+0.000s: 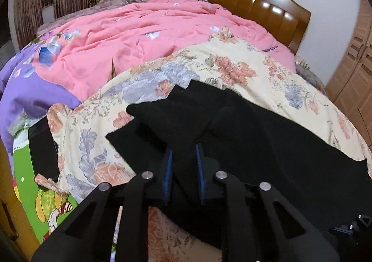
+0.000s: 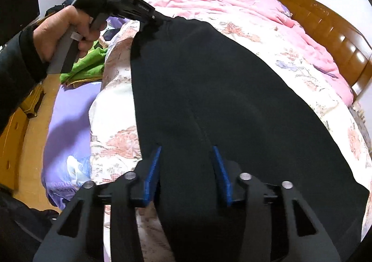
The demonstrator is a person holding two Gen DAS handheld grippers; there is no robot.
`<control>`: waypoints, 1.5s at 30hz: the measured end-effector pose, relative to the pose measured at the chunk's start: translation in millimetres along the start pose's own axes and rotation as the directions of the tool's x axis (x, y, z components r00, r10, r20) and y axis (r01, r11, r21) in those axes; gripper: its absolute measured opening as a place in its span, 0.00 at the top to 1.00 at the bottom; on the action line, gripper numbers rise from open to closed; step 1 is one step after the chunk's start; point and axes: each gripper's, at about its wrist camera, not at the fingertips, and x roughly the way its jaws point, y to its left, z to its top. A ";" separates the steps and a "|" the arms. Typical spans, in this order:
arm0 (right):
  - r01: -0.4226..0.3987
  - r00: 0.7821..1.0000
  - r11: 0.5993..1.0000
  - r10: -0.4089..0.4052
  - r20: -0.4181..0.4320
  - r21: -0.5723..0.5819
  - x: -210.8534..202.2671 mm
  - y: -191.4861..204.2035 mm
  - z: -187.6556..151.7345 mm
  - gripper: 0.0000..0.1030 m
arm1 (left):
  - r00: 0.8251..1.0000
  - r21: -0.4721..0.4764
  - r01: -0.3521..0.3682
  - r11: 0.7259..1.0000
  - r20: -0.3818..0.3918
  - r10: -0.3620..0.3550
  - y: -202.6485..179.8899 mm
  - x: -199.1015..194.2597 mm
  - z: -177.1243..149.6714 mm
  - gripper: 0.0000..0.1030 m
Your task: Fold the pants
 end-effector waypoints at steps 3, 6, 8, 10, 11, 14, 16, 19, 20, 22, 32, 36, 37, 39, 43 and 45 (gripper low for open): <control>0.008 1.000 1.000 -0.007 0.019 -0.021 -4.8 1.9 0.6 0.84 | 1.000 -0.008 0.014 1.000 0.023 -0.014 0.4 -7.3 3.8 0.86; 0.024 0.999 0.998 -0.021 0.045 -0.052 -17.9 10.0 3.3 0.92 | 0.997 0.008 0.013 1.000 0.071 -0.013 -3.0 -25.3 7.5 0.86; 0.019 0.997 0.999 -0.015 0.070 -0.043 -29.2 8.7 7.7 0.92 | 0.996 0.020 0.001 1.000 0.090 -0.003 -3.2 -36.8 8.6 0.86; -0.002 0.997 0.999 0.004 0.082 -0.035 -36.5 6.9 7.4 0.92 | 0.996 0.015 -0.017 1.000 0.084 0.016 1.3 -37.9 4.7 0.86; -0.015 0.997 0.999 0.017 0.072 -0.032 -35.0 7.7 5.4 0.92 | 0.997 0.014 -0.025 1.000 0.069 0.024 4.8 -34.0 0.0 0.86; -0.033 0.999 0.998 0.033 -0.002 -0.046 -9.5 15.3 -3.8 0.92 | 0.999 0.009 -0.039 0.999 0.016 0.039 13.1 -13.0 -14.3 0.85; -0.029 1.000 0.998 0.029 0.008 -0.053 -2.7 20.6 -8.3 0.91 | 0.998 0.021 -0.067 0.998 -0.004 0.067 14.9 0.6 -24.6 0.84; -0.044 0.999 0.998 0.044 -0.002 -0.045 -6.7 18.7 -7.4 0.91 | 0.997 0.014 -0.077 0.997 0.006 0.077 14.7 -4.4 -26.3 0.84; -0.047 0.999 0.998 0.047 -0.003 -0.045 -7.0 18.2 -7.7 0.91 | 0.997 0.004 -0.079 0.997 0.007 0.079 15.0 -7.1 -25.5 0.84; -0.052 0.999 0.998 0.053 0.001 -0.042 -6.5 18.7 -9.8 0.86 | 0.996 -0.003 -0.088 0.996 0.005 0.088 15.2 -8.1 -26.7 0.84; -0.061 0.996 0.994 0.055 0.071 0.087 -44.7 -2.7 -15.6 0.31 | 0.901 0.130 -0.410 0.903 0.213 0.378 -22.2 -57.5 -27.7 0.10; 0.136 0.988 0.962 -0.149 0.038 0.236 -52.7 -52.3 -25.0 0.19 | 0.957 0.282 -0.254 0.925 0.212 0.198 -83.6 -52.7 -26.4 0.04; 0.174 0.983 0.943 -0.185 0.015 0.283 -54.9 -66.7 -30.5 0.19 | 0.964 0.314 -0.231 0.921 0.202 0.172 -97.9 -46.4 -27.6 0.04; 0.249 0.967 0.908 -0.253 -0.030 0.336 -60.4 -86.7 -41.9 0.15 | 0.978 0.386 -0.182 0.904 0.167 0.126 -130.1 -25.9 -32.2 0.04; 0.413 0.910 0.853 -0.374 -0.179 0.318 -66.2 -114.3 -85.0 0.15 | 0.986 0.461 -0.169 0.871 0.085 0.146 -159.3 17.9 -51.1 0.04; 0.411 0.910 0.851 -0.358 -0.210 0.326 -70.7 -124.0 -114.3 0.14 | 0.983 0.431 -0.180 0.884 0.111 0.146 -154.9 23.0 -57.3 0.01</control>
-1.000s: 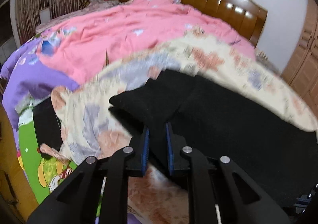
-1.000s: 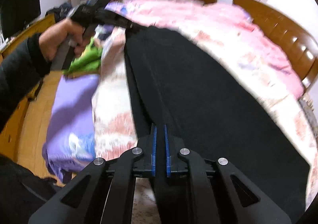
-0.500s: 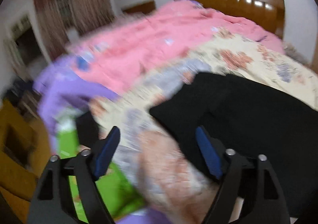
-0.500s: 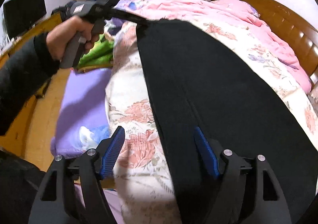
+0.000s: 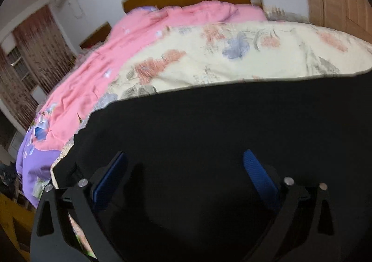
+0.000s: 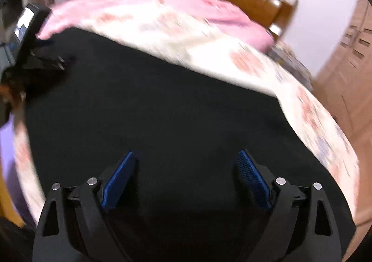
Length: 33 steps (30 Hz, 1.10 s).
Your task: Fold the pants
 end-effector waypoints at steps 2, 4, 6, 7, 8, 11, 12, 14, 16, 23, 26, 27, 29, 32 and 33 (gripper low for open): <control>-0.099 0.995 0.989 0.100 -0.002 0.106 -1.5 -30.7 -22.1 0.11 | 0.999 -0.043 0.039 0.998 -0.026 -0.041 8.2 4.3 -2.0 0.01; -0.107 0.994 0.988 0.107 0.001 0.112 -7.6 -43.2 -36.3 0.11 | 0.997 -0.044 0.053 0.998 -0.047 -0.055 7.2 7.9 -0.1 0.01; -0.122 0.993 0.986 0.121 0.011 0.114 -13.9 -50.7 -48.5 0.11 | 0.999 -0.019 0.029 0.999 -0.044 -0.029 1.4 5.3 -0.7 0.01; -0.126 0.992 0.985 0.125 0.016 0.117 -16.6 -54.3 -53.5 0.11 | 0.999 -0.014 0.015 1.000 -0.038 -0.015 -1.2 4.1 -1.4 0.01; -0.124 0.992 0.986 0.122 0.018 0.111 -19.2 -54.6 -57.1 0.11 | 0.999 -0.014 0.004 1.000 -0.033 -0.004 -3.1 3.5 -1.8 0.01; -0.118 0.993 0.987 0.117 0.018 0.111 -25.1 -55.0 -64.5 0.11 | 1.000 -0.033 -0.015 0.999 -0.027 0.014 -4.1 4.3 -2.4 0.01; -0.115 0.993 0.987 0.115 0.007 0.115 -28.1 -54.9 -64.7 0.11 | 0.999 -0.027 -0.027 0.999 -0.024 0.026 -5.5 3.3 -2.2 0.01; -0.089 0.996 0.990 0.088 0.015 0.110 -36.2 -58.3 -56.7 0.11 | 0.999 -0.014 -0.048 0.999 -0.022 0.048 -8.2 1.4 -0.2 0.01; -0.022 0.998 0.993 0.014 0.068 0.113 -46.8 -72.0 -51.0 0.11 | 0.996 0.020 -0.083 0.996 -0.016 0.083 -14.0 -0.4 1.1 0.01; 0.137 0.990 0.949 -0.123 -0.066 0.283 -8.3 -165.9 -65.1 0.10 | 0.996 -0.013 -0.085 0.996 -0.035 0.085 -11.5 -0.3 2.5 0.01; 0.067 0.997 0.936 -0.049 -0.061 0.346 -9.7 -181.8 -76.7 0.10 | 0.996 -0.009 -0.084 0.996 -0.044 0.083 -11.4 0.0 3.7 0.01; 0.070 0.997 0.942 -0.053 -0.061 0.327 -11.2 -181.5 -78.1 0.10 | 0.995 -0.007 -0.084 0.996 -0.047 0.084 -11.9 0.3 4.0 0.01; 0.067 0.997 0.943 -0.052 -0.056 0.325 -15.5 -177.4 -85.1 0.10 | 0.995 -0.007 -0.085 0.996 -0.051 0.084 -12.0 0.7 4.2 0.01; 0.060 0.998 0.939 -0.048 -0.046 0.339 -28.7 -189.2 -103.0 0.10 | 0.995 -0.006 -0.086 0.996 -0.057 0.085 -12.3 0.3 4.6 0.01; 0.065 0.998 0.940 -0.055 -0.041 0.336 -30.7 -189.5 -102.6 0.10 | 0.993 -0.001 -0.096 0.995 -0.069 0.096 -13.5 -2.9 6.9 0.01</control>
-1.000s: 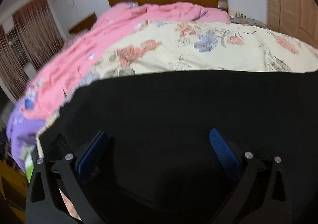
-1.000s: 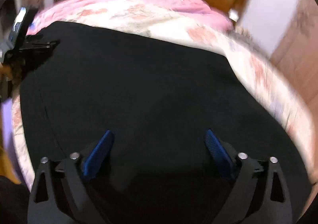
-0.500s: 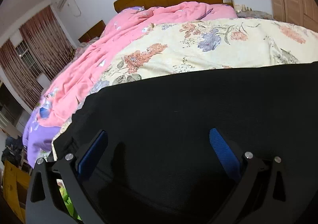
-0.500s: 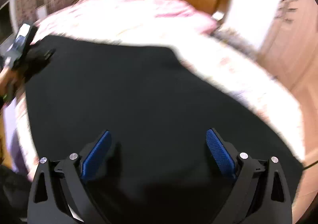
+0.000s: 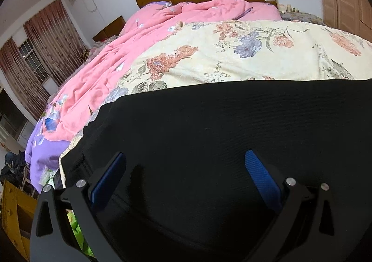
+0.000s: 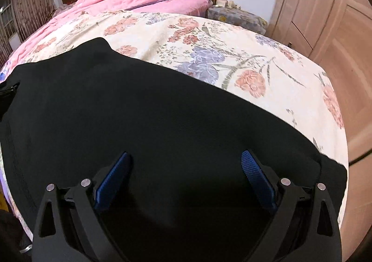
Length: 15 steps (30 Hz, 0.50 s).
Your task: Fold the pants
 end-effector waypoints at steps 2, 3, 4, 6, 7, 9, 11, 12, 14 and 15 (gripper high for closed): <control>0.028 0.998 0.999 -0.027 0.049 -0.018 -11.9 -0.9 3.6 0.11 | 1.000 0.014 -0.017 1.000 0.010 0.017 -5.1 -11.5 3.5 0.04; 0.051 0.995 0.999 -0.049 0.089 -0.017 -21.4 -3.8 3.9 0.11 | 0.999 0.028 -0.002 1.000 0.053 0.001 -11.0 -28.5 7.2 0.04; 0.072 0.990 0.997 -0.072 0.124 0.007 -31.4 -9.3 3.6 0.10 | 0.994 0.038 0.031 0.999 0.101 -0.035 -17.2 -46.1 11.9 0.04; 0.079 0.982 0.993 -0.092 0.163 0.082 -43.2 -24.8 4.4 0.10 | 0.968 0.074 0.160 0.984 0.181 -0.171 -39.2 -81.8 26.4 0.03; 0.083 0.980 0.989 -0.103 0.169 0.124 -45.5 -33.5 4.3 0.10 | 0.945 0.109 0.246 0.963 0.194 -0.263 -56.5 -95.5 34.4 0.03; 0.124 0.980 0.975 -0.149 0.130 0.186 -41.9 -49.1 4.1 0.10 | 0.885 0.192 0.395 0.898 0.183 -0.429 -97.7 -113.2 47.4 0.02; 0.156 0.978 0.966 -0.180 0.101 0.208 -41.2 -55.1 -1.6 0.10 | 0.824 0.256 0.499 0.828 0.158 -0.545 -144.4 -124.1 56.3 0.02; 0.146 0.980 0.966 -0.170 0.099 0.215 -43.7 -56.6 -7.9 0.10 | 0.794 0.296 0.540 0.788 0.132 -0.593 -174.3 -127.8 60.1 0.02; 0.141 0.982 0.963 -0.165 0.089 0.228 -49.4 -59.6 -21.6 0.10 | 0.773 0.354 0.561 0.748 0.098 -0.627 -211.9 -130.1 62.7 0.02; 0.158 0.981 0.959 -0.180 0.076 0.235 -53.6 -62.6 -31.2 0.10 | 0.768 0.386 0.565 0.730 0.077 -0.635 -233.5 -130.0 63.5 0.02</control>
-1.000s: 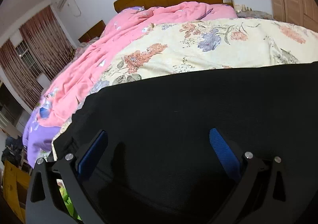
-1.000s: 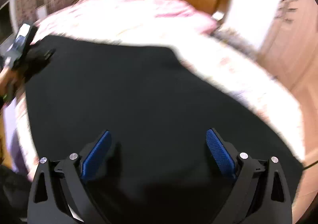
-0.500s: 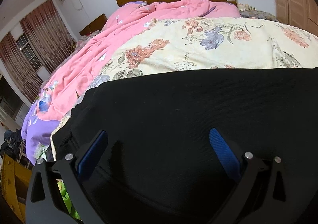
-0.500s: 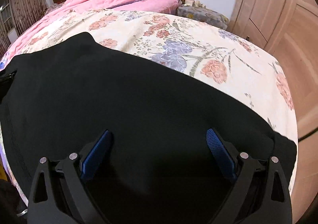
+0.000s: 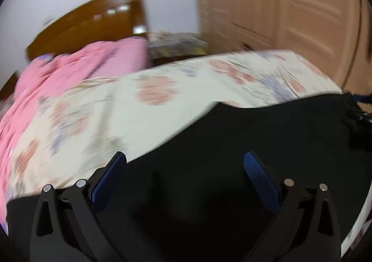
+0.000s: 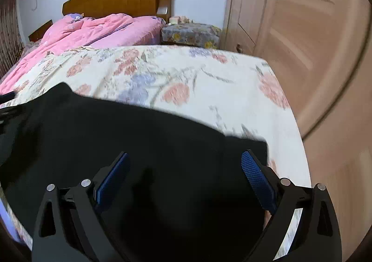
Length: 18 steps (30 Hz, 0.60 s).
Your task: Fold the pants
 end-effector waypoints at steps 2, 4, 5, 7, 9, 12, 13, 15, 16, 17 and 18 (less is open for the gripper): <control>0.018 1.000 0.999 -0.018 -0.016 0.030 -10.3 -15.0 -15.5 0.10 | 0.999 0.029 0.033 0.999 -0.027 -0.032 -18.6 20.1 4.7 0.02; -0.012 1.000 0.994 0.015 -0.024 0.110 -22.4 -38.5 -36.0 0.10 | 0.997 0.034 0.035 0.999 -0.067 -0.032 -27.5 39.4 0.5 0.02; -0.030 0.999 0.989 0.034 -0.026 0.143 -27.8 -47.2 -44.5 0.10 | 0.996 0.029 0.038 0.999 -0.085 -0.036 -27.2 47.4 -1.7 0.02; -0.056 0.998 0.979 0.063 -0.030 0.196 -33.2 -60.8 -57.7 0.10 | 0.992 0.009 0.055 0.998 -0.118 -0.054 -23.3 57.7 -5.5 0.01; -0.112 0.991 0.956 0.128 -0.041 0.270 -34.3 -72.0 -74.1 0.08 | 0.991 -0.014 0.052 0.999 -0.123 -0.053 -17.9 58.8 -6.2 0.01; -0.175 0.979 0.927 0.200 -0.043 0.332 -29.3 -73.9 -87.9 0.08 | 0.991 -0.004 0.040 0.999 -0.126 -0.040 -19.2 59.0 -7.8 0.01; -0.222 0.968 0.908 0.250 -0.036 0.356 -27.6 -71.5 -91.3 0.08 | 0.992 0.005 0.030 1.000 -0.123 -0.029 -21.2 58.5 -7.9 0.01; -0.263 0.954 0.898 0.296 -0.042 0.354 -25.0 -63.2 -93.5 0.08 | 0.993 0.012 0.021 1.000 -0.120 -0.020 -22.6 58.3 -7.4 0.01; -0.268 0.953 0.903 0.299 -0.044 0.337 -26.0 -56.5 -94.3 0.08 | 0.992 0.009 0.025 1.000 -0.121 -0.023 -21.6 58.4 -7.0 0.01; -0.277 0.951 0.907 0.307 -0.047 0.318 -26.2 -49.1 -94.3 0.08 | 0.992 0.006 0.028 1.000 -0.122 -0.027 -21.1 58.5 -7.0 0.01; -0.292 0.946 0.906 0.321 -0.048 0.305 -26.0 -43.2 -93.4 0.07 | 0.992 0.006 0.028 1.000 -0.122 -0.027 -21.1 57.4 -7.0 0.01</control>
